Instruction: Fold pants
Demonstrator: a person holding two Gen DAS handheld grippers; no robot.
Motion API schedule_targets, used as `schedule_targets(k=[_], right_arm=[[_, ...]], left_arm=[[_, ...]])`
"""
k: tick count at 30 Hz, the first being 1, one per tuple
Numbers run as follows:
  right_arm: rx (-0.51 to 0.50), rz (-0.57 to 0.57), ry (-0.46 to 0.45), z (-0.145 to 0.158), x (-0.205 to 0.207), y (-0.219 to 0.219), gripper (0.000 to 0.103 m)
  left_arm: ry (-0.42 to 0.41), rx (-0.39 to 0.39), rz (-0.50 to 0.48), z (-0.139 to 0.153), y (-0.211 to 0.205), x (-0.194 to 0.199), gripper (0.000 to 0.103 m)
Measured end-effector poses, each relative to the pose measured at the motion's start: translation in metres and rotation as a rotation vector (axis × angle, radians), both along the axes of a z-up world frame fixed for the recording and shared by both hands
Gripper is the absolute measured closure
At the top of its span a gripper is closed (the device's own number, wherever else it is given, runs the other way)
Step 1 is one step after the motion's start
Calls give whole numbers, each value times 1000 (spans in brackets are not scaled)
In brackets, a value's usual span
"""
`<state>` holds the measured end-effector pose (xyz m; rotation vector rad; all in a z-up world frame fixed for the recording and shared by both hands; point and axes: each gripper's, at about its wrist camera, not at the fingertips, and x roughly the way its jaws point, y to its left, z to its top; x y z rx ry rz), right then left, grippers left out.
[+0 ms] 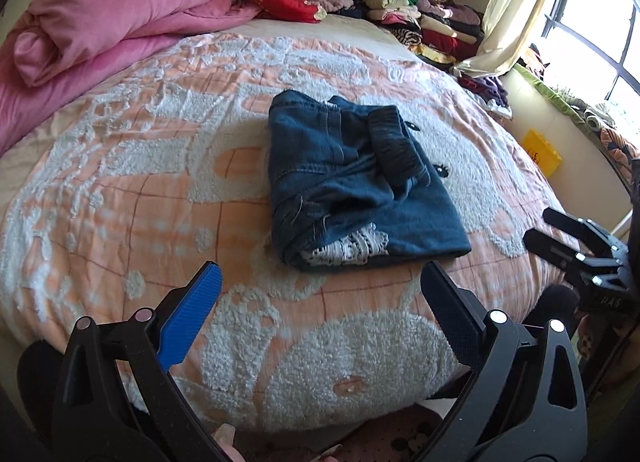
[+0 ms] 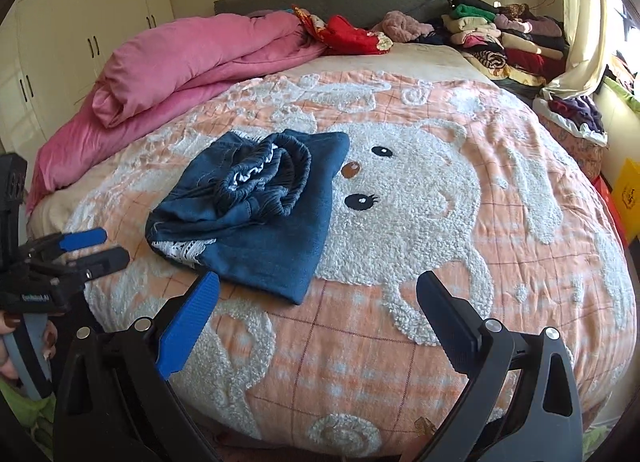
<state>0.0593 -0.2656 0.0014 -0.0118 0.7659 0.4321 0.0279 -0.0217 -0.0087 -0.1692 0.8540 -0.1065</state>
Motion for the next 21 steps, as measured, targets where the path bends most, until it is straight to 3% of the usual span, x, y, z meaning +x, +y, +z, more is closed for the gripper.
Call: schedule_targets(k=[21], right_arm=[[-4, -15, -1, 3, -2, -4, 5]], left_arm=[[5, 27, 32, 3, 2, -5, 10]])
